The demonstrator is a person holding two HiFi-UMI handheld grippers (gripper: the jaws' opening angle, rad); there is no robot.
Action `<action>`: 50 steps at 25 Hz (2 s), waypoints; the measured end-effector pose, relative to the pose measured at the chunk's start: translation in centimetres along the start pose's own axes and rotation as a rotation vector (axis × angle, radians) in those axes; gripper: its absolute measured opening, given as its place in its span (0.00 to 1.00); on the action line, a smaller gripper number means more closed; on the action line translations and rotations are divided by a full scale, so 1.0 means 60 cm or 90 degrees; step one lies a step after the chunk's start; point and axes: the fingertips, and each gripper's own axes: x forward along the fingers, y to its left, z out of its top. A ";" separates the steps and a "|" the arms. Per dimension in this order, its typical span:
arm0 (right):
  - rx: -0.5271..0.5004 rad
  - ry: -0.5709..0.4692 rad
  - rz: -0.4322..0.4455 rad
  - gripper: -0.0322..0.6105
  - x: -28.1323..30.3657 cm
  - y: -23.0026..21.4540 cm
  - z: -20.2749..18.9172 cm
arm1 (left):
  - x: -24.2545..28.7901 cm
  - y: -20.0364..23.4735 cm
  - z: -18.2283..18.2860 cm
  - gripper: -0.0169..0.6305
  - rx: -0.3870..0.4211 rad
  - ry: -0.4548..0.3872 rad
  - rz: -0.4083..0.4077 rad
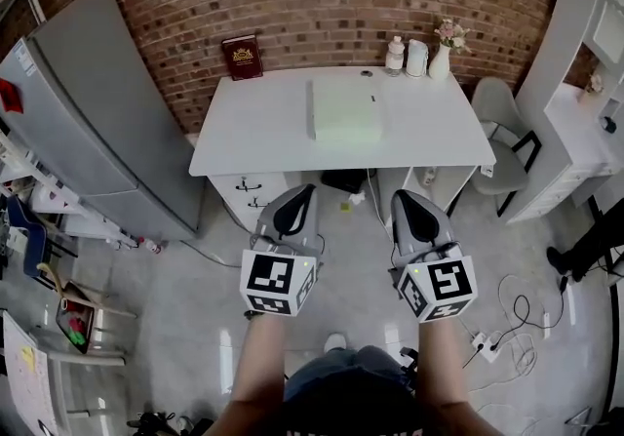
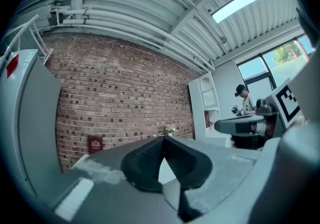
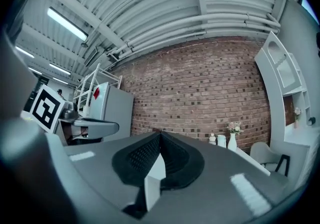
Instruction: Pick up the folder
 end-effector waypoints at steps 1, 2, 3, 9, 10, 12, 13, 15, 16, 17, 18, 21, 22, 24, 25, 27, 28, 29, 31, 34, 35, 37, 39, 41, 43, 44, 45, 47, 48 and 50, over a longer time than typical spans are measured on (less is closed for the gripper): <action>0.005 0.005 -0.003 0.05 0.011 -0.004 -0.005 | 0.009 0.006 -0.004 0.02 0.006 0.006 0.000; 0.008 0.009 -0.005 0.05 0.022 -0.008 -0.008 | 0.018 0.011 -0.006 0.02 0.010 0.011 0.001; 0.007 0.011 -0.006 0.05 0.032 -0.012 -0.009 | 0.026 0.016 -0.009 0.02 0.012 0.014 0.002; -0.019 0.024 0.001 0.05 0.090 -0.033 -0.022 | 0.072 0.049 -0.017 0.02 -0.022 0.011 -0.003; -0.018 0.024 0.004 0.05 0.102 -0.040 -0.024 | 0.083 0.054 -0.018 0.02 -0.025 0.010 -0.007; -0.017 0.022 0.006 0.05 0.129 -0.057 -0.029 | 0.110 0.064 -0.025 0.02 -0.013 0.021 -0.009; -0.017 0.021 0.007 0.05 0.144 -0.067 -0.032 | 0.126 0.070 -0.031 0.02 -0.008 0.029 -0.007; -0.018 0.019 0.011 0.05 0.175 -0.087 -0.036 | 0.160 0.084 -0.041 0.02 -0.014 0.043 -0.006; -0.018 0.019 0.014 0.05 0.192 -0.098 -0.037 | 0.179 0.091 -0.045 0.02 -0.020 0.048 -0.005; -0.017 0.019 0.016 0.05 0.211 -0.110 -0.038 | 0.199 0.100 -0.047 0.02 -0.022 0.051 -0.002; -0.016 0.019 0.018 0.05 0.231 -0.123 -0.039 | 0.221 0.110 -0.049 0.02 -0.022 0.051 0.003; -0.015 0.022 0.022 0.05 0.295 -0.168 -0.042 | 0.288 0.142 -0.053 0.02 -0.027 0.045 0.021; -0.016 0.025 0.021 0.05 0.316 -0.184 -0.044 | 0.310 0.153 -0.054 0.02 -0.026 0.044 0.028; -0.021 0.037 0.020 0.05 0.358 -0.218 -0.049 | 0.353 0.175 -0.059 0.02 -0.015 0.048 0.043; -0.025 0.044 0.021 0.05 0.380 -0.234 -0.053 | 0.376 0.186 -0.061 0.02 -0.011 0.049 0.048; -0.030 0.057 0.029 0.05 0.423 -0.263 -0.060 | 0.420 0.207 -0.062 0.02 -0.012 0.051 0.053; -0.030 0.062 0.034 0.05 0.443 -0.275 -0.064 | 0.442 0.216 -0.063 0.02 -0.013 0.052 0.055; -0.031 0.067 0.039 0.05 0.463 -0.287 -0.067 | 0.462 0.225 -0.064 0.02 -0.013 0.055 0.057; -0.036 0.074 0.043 0.05 0.503 -0.311 -0.073 | 0.501 0.245 -0.069 0.02 -0.009 0.067 0.068; -0.040 0.074 0.041 0.05 0.561 -0.349 -0.078 | 0.555 0.273 -0.080 0.02 0.005 0.088 0.084; -0.041 0.071 0.040 0.05 0.578 -0.361 -0.079 | 0.572 0.281 -0.084 0.02 0.008 0.092 0.086; -0.048 0.067 0.039 0.05 0.609 -0.383 -0.081 | 0.602 0.294 -0.092 0.02 0.015 0.097 0.087; -0.053 0.067 0.041 0.05 0.634 -0.400 -0.085 | 0.626 0.307 -0.102 0.02 0.017 0.105 0.090; -0.049 0.064 0.048 0.05 0.654 -0.414 -0.089 | 0.643 0.321 -0.107 0.02 0.008 0.106 0.098; -0.048 0.060 0.060 0.05 0.674 -0.423 -0.091 | 0.658 0.336 -0.106 0.02 -0.001 0.099 0.103; -0.049 0.059 0.066 0.05 0.683 -0.427 -0.093 | 0.665 0.344 -0.106 0.02 -0.003 0.096 0.107; -0.048 0.058 0.073 0.05 0.691 -0.429 -0.095 | 0.671 0.352 -0.106 0.02 -0.005 0.094 0.111; -0.041 0.064 0.087 0.05 0.703 -0.432 -0.103 | 0.681 0.366 -0.111 0.02 -0.008 0.095 0.118; -0.038 0.071 0.092 0.05 0.709 -0.432 -0.110 | 0.686 0.373 -0.115 0.02 -0.010 0.098 0.120; -0.038 0.087 0.095 0.05 0.723 -0.435 -0.124 | 0.695 0.386 -0.123 0.02 -0.015 0.105 0.120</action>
